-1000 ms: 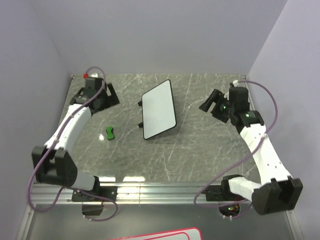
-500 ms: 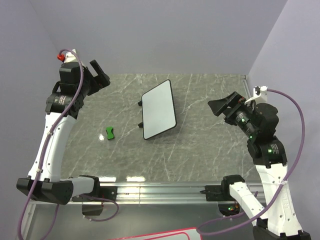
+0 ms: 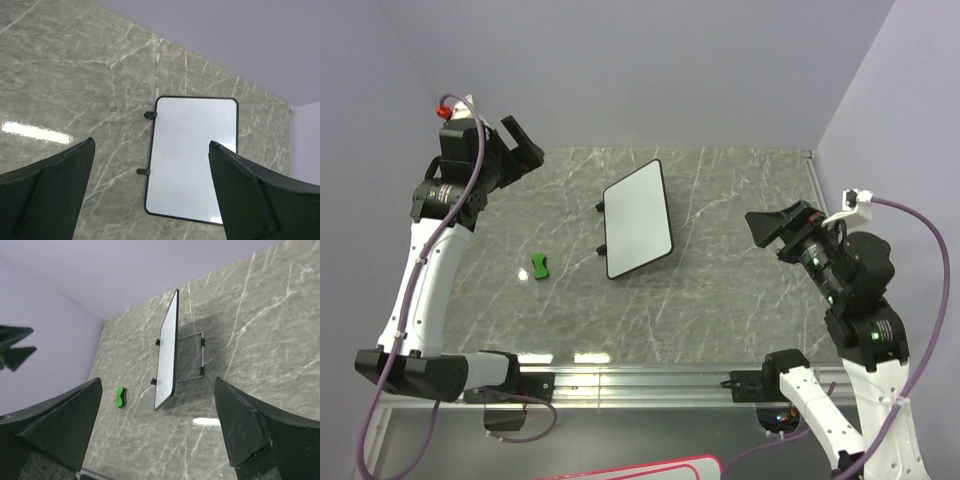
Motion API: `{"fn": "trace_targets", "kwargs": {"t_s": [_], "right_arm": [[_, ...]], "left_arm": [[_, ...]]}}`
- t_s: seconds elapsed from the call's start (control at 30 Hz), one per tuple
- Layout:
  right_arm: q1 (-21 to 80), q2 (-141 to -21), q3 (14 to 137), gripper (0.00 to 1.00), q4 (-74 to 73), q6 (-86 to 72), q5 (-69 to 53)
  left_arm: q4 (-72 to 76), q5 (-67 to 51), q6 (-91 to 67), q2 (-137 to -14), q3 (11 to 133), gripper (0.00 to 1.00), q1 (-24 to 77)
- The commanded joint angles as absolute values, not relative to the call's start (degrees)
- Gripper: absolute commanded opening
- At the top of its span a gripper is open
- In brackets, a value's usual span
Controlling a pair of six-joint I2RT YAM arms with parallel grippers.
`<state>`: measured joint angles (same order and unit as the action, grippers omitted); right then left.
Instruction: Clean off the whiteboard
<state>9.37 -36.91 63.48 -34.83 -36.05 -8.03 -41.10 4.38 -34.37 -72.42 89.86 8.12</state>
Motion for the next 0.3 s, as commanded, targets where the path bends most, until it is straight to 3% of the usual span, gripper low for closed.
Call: {"fn": "trace_targets", "kwargs": {"t_s": [0.0,0.27], "right_arm": [[12.0,-33.6,62.8,1.00,-36.1,-32.9,-3.7],[18.5,-29.3,59.3,1.00,-34.3,-29.6,-1.5]], "left_arm": [[-43.9,2.6,-35.9,-74.2,95.6,1.00,8.0],[-49.4,6.7,-35.6,-75.5,101.5,0.99,8.2]]}}
